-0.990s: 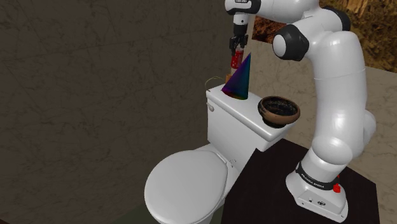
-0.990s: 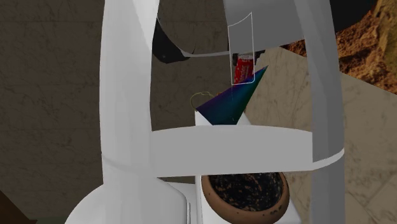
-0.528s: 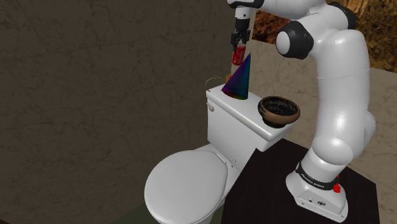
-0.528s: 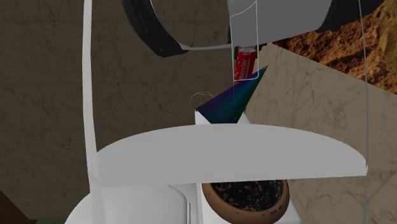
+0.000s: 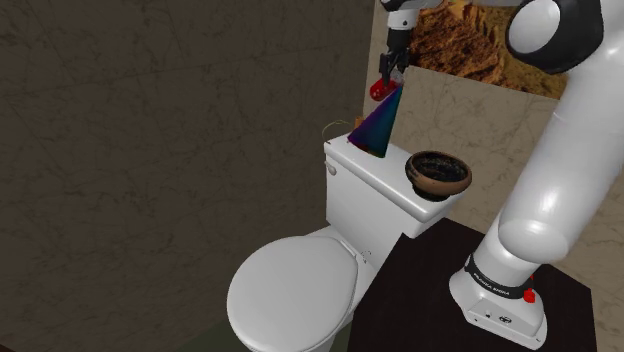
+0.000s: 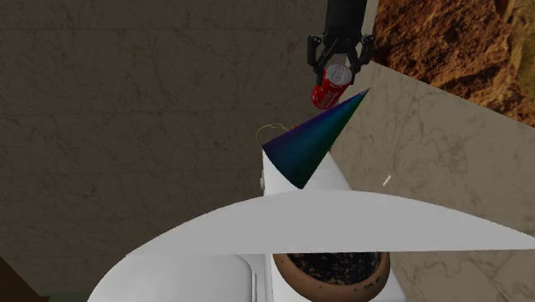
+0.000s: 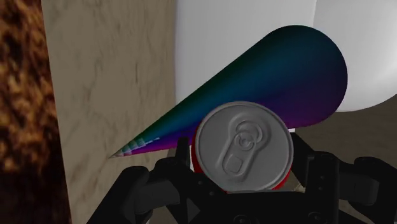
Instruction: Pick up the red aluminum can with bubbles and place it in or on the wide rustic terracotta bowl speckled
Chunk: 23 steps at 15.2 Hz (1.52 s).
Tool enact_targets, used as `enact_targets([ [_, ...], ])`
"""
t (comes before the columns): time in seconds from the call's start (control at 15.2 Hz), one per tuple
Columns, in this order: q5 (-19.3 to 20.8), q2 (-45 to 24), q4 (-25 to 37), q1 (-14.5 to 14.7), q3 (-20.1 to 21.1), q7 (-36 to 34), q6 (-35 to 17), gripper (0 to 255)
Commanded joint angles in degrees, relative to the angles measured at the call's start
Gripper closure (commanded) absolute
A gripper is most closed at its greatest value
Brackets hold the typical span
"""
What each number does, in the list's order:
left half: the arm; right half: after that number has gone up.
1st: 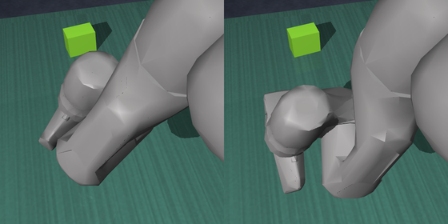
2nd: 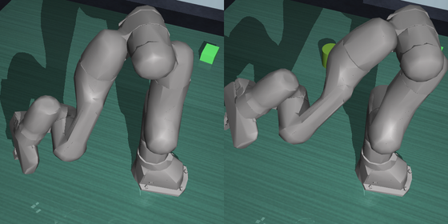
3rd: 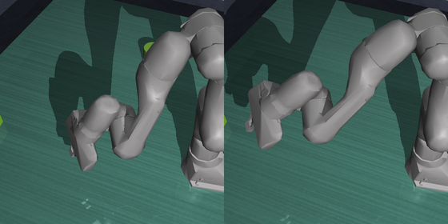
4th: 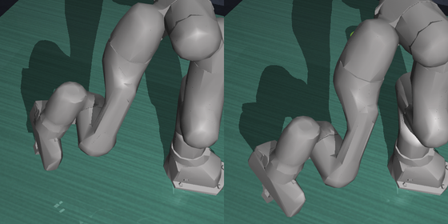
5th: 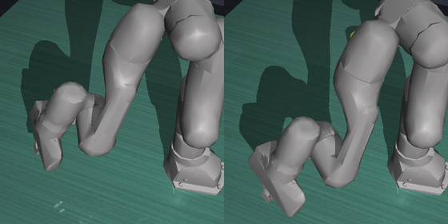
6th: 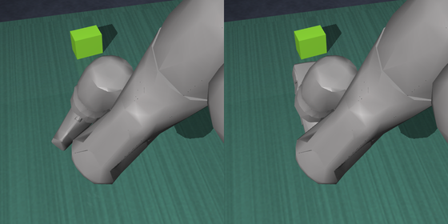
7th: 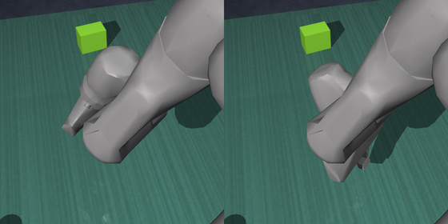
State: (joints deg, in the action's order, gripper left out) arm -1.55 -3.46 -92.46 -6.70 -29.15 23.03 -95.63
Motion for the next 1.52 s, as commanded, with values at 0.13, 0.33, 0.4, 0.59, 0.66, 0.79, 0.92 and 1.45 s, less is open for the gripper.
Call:
enact_targets([
  [0.13, 5.65, 11.91, -11.79, 1.68, 1.71, -4.13, -1.20, 255],
  [0.33, 8.71, 19.62, -18.54, 1.50, 3.48, -6.67, -0.79, 255],
  [0.4, 9.56, 22.11, -20.61, 1.29, 4.14, -7.44, -0.47, 255],
  [0.59, 11.61, 29.40, -26.33, 0.41, 6.18, -9.51, 0.94, 255],
  [0.66, 12.14, 31.77, -28.08, 0.07, 6.86, -10.11, 1.57, 255],
  [0.79, 12.98, 36.47, -31.36, -0.68, 8.22, -11.20, 3.02, 255],
  [0.92, 13.55, 41.09, -34.37, -1.49, 9.59, -12.11, 4.74, 255],
  [1.45, 14.16, 55.10, -43.48, -4.08, 13.30, -14.07, 10.07, 255],
])
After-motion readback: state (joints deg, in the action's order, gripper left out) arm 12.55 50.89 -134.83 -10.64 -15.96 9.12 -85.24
